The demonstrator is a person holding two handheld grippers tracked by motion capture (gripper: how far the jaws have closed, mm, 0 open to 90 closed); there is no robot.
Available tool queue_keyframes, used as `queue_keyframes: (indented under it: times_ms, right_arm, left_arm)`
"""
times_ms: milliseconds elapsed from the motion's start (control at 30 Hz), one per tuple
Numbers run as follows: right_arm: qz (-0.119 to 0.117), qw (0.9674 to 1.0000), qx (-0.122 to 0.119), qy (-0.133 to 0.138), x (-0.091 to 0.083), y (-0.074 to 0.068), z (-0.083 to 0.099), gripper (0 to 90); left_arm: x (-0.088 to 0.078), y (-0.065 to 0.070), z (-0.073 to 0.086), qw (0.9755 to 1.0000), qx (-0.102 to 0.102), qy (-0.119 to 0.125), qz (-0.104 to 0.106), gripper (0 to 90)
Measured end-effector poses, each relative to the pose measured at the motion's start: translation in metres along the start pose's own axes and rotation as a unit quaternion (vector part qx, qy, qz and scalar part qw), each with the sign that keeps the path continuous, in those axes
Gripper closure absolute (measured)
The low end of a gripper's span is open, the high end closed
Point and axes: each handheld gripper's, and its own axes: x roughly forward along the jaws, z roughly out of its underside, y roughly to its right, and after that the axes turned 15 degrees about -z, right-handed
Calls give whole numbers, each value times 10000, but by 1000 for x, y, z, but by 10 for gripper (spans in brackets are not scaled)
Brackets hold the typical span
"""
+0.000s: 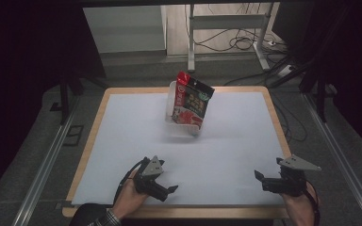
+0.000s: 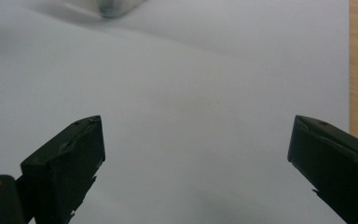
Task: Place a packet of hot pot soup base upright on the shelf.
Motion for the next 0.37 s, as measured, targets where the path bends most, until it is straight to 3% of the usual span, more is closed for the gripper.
queue_keyframes:
  times_ms: [367]
  right_arm:
    - [41,9996,90,-276,2,7,7,37]
  left_arm:
    - [3,-1,0,10000,-3,-89,-41,0]
